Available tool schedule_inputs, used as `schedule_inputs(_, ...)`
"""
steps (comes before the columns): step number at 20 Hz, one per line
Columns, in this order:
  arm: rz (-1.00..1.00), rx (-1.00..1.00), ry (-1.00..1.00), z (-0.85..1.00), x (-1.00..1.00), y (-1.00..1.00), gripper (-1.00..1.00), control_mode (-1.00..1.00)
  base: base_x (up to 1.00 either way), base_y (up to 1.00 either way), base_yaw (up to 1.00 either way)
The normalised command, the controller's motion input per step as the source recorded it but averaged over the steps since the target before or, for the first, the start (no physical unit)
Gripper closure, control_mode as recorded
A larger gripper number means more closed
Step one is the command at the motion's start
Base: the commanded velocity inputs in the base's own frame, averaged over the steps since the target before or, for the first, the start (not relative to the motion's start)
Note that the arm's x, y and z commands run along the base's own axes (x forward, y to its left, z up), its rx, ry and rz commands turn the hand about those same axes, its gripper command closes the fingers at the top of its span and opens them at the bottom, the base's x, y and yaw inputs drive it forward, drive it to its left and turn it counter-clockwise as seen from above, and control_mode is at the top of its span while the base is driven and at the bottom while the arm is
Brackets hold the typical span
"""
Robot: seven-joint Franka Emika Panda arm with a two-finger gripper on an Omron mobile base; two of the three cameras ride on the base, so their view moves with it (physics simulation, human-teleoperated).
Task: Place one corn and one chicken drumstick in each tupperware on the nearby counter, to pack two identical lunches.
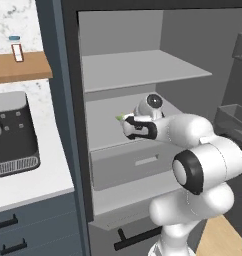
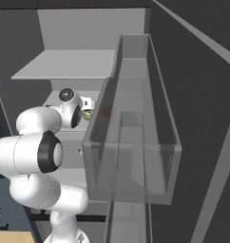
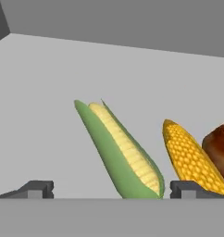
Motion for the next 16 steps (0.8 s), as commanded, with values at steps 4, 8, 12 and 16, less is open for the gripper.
schedule_inputs(4, 0.0, 0.0, 0.0, -0.16, 0.38, 0.09, -1.0, -1.0, 0.0, 0.0, 0.0)
schedule_inputs(8, 0.0, 0.0, 0.0, -0.16, 0.33, 0.1, -1.0, -1.0, 0.0, 0.0, 0.0)
schedule_inputs(12, 0.0, 0.0, 0.0, -0.17, 0.17, 0.01, -1.0, -1.0, 0.0, 0.0, 0.0)
schedule_inputs(16, 0.0, 0.0, 0.0, -0.19, 0.08, 0.0, -1.0, -1.0, 0.0, 0.0, 0.0)
